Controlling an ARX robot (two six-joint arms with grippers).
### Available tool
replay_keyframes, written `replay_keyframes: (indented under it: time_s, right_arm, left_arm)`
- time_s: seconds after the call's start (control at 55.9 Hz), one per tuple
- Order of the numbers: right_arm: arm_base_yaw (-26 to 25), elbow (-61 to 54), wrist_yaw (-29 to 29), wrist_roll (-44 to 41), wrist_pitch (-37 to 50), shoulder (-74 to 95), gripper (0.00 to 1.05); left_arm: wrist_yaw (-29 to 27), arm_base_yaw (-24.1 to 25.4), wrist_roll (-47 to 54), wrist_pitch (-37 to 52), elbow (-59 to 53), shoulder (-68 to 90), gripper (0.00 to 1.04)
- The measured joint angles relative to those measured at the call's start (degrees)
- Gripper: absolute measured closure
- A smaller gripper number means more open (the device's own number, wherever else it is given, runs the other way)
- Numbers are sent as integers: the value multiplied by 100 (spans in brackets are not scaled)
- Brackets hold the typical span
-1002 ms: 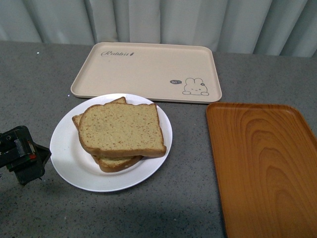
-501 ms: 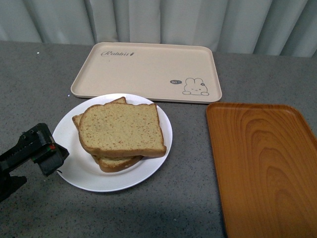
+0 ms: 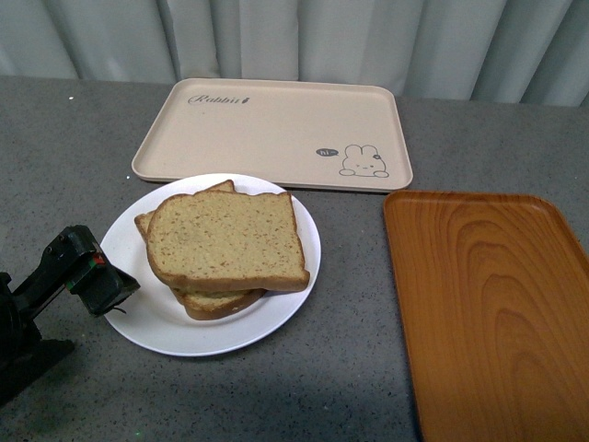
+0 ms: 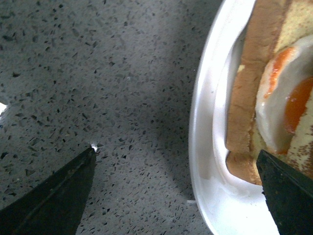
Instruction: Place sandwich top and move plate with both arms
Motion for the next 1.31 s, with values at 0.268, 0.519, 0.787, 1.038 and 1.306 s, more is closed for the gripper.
replay_keyframes:
  time_s: [0.268, 0.519, 0.787, 1.038, 1.306]
  right_arm:
    - [0, 0, 0, 0, 0, 0, 9]
    - [0, 0, 0, 0, 0, 0, 9]
    - [0, 0, 0, 2, 0, 0, 9]
    - [0, 0, 0, 2, 0, 0, 9]
    - [0, 0, 0, 2, 0, 0, 9]
  left_arm:
    - [109, 33, -144, 28, 116, 98, 6]
    - [195, -4, -236, 52, 326, 282, 6]
    - [251, -59, -234, 72, 516, 466, 12]
    - [254, -55, -280, 57, 586, 708, 60]
    - [603, 15, -601, 140, 597, 813, 94]
